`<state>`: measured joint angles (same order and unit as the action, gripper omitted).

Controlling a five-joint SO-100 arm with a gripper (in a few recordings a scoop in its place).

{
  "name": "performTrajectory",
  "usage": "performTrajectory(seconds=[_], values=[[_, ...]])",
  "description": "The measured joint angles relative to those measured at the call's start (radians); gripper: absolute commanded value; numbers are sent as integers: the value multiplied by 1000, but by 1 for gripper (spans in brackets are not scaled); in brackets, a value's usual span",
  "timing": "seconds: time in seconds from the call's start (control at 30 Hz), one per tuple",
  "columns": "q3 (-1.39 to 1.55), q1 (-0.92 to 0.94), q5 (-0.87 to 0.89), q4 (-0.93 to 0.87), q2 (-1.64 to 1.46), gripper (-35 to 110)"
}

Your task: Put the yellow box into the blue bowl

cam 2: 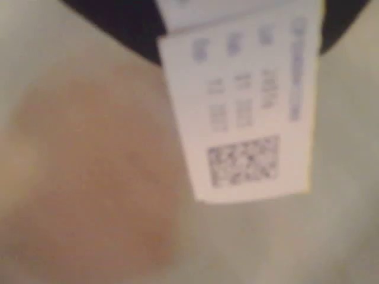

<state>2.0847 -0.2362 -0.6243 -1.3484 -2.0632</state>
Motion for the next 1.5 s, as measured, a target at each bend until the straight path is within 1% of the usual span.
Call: performTrajectory(seconds=[0.23, 0.53, 0.87, 1.1, 1.27, 1.5], values=[[-153, 0, 0, -74, -2, 0], [-354, 0, 52, -77, 20, 0], [-657, 133, 75, -83, 368, 0], [-957, 227, 75, -92, 634, 0], [-1083, 281, 75, -92, 738, 0], [-1147, 333, 75, -92, 790, 0]])
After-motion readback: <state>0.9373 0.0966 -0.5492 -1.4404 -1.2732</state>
